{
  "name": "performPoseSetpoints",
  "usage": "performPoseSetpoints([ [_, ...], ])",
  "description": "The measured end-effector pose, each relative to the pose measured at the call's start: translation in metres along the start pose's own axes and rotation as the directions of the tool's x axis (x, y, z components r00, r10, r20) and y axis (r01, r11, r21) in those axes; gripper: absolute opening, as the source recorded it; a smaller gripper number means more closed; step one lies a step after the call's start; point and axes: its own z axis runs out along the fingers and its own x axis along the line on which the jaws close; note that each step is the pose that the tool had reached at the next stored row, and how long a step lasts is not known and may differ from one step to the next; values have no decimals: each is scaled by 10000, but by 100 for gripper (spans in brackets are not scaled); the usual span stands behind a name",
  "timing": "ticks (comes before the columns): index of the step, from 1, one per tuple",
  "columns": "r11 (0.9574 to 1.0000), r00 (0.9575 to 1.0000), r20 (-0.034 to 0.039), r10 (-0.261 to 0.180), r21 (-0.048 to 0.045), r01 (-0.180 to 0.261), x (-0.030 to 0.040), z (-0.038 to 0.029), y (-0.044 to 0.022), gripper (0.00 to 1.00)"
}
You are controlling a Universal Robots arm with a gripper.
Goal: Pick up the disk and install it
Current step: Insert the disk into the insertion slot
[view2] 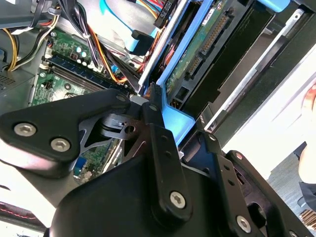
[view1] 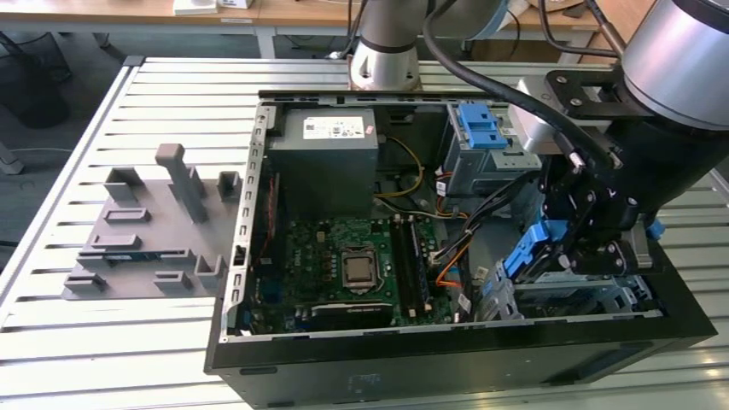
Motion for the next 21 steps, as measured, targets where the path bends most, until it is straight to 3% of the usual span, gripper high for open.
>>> performPoseSetpoints([
  [3,10000,10000,-1,0,0,0,0,3,0,38],
  [4,10000,10000,-1,0,0,0,0,3,0,44],
  [10,10000,10000,-1,0,0,0,0,10,0,44],
  [13,10000,10000,2,0,0,0,0,19,0,36],
  [15,10000,10000,1,0,0,0,1,30,0,24],
  [16,10000,10000,1,0,1,0,1,38,0,24],
  [18,10000,10000,0,0,0,0,1,52,0,12],
  [21,10000,10000,-1,0,0,0,1,70,0,11],
])
